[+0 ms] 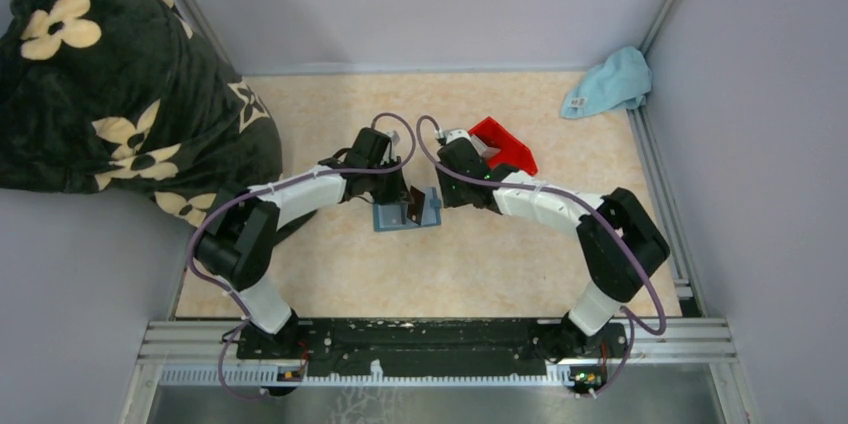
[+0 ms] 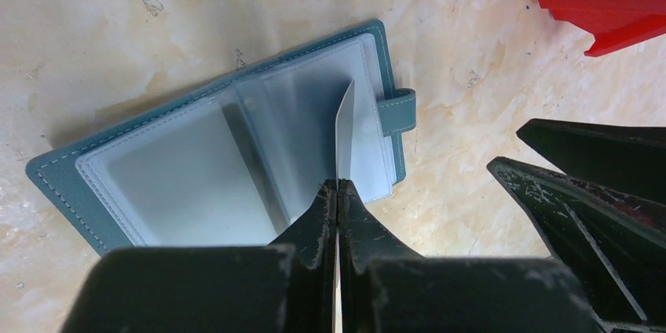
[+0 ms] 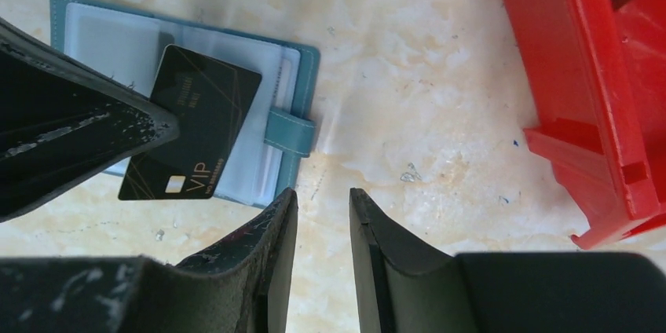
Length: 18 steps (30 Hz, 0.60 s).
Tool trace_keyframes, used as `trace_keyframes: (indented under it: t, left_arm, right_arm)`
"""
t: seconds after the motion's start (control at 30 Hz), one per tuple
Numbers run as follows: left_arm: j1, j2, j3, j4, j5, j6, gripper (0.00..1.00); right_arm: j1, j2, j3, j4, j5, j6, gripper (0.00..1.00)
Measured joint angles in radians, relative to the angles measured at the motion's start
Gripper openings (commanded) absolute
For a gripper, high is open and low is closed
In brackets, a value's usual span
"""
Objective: Put the credit cards into the card holder
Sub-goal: Turn over the card slot in the card holder.
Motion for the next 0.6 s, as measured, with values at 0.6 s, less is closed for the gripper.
trace_keyframes:
  t: [0.6]
  left_arm:
    - [-0.002, -0.058, -0.072, 0.043, -0.068, -0.059, 0.0]
  right_arm:
    - [0.083, 0.143, 0.049, 0.011, 0.095, -0.075, 0.46]
